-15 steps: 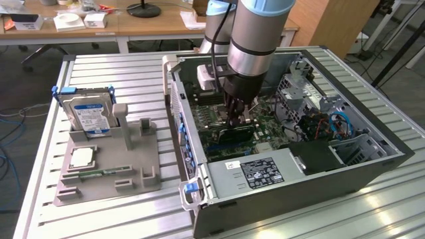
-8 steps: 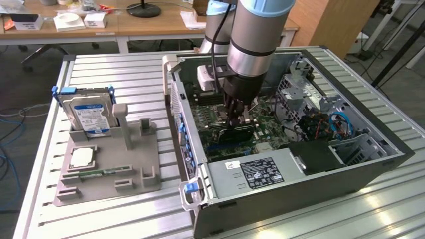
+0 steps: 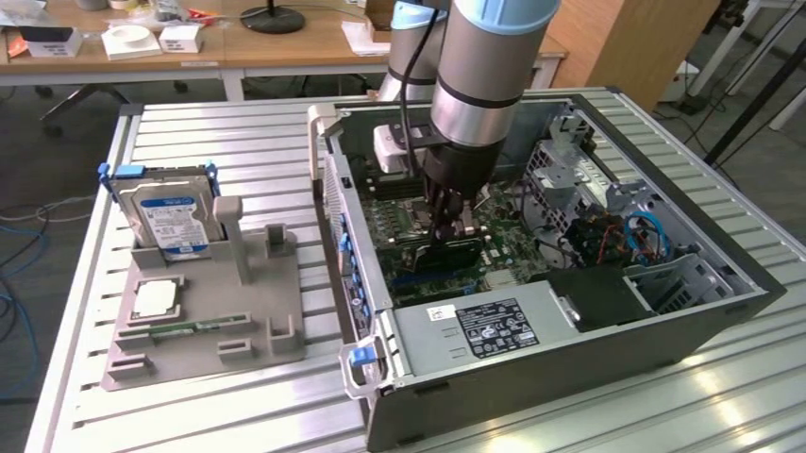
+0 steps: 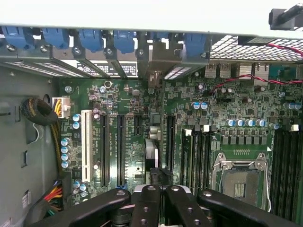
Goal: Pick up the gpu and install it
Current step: 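Press down on the gpu until it lock into place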
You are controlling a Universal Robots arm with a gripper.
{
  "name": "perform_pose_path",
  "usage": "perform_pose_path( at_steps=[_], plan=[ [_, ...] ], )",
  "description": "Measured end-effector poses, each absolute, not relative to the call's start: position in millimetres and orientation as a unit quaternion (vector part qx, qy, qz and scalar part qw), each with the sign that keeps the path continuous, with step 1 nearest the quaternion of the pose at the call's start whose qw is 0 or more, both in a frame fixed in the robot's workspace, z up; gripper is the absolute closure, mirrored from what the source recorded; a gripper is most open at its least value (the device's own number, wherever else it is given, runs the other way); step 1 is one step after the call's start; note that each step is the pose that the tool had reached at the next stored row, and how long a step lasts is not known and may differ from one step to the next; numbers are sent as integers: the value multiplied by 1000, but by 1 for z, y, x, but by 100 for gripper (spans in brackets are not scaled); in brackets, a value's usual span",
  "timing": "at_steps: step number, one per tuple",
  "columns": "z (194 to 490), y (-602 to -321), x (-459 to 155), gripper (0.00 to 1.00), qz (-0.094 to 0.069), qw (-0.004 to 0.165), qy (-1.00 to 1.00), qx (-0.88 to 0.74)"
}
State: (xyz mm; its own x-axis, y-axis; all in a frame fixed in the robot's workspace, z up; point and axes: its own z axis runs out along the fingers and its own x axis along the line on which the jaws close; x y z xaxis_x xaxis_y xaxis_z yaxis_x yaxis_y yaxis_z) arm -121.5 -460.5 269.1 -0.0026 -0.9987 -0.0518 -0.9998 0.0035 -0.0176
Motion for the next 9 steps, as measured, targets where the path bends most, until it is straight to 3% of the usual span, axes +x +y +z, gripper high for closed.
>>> perform_pose_path(
  at_steps=[9],
  plan=[
    [267, -460, -121, 90, 12, 25, 708, -706]
  ],
)
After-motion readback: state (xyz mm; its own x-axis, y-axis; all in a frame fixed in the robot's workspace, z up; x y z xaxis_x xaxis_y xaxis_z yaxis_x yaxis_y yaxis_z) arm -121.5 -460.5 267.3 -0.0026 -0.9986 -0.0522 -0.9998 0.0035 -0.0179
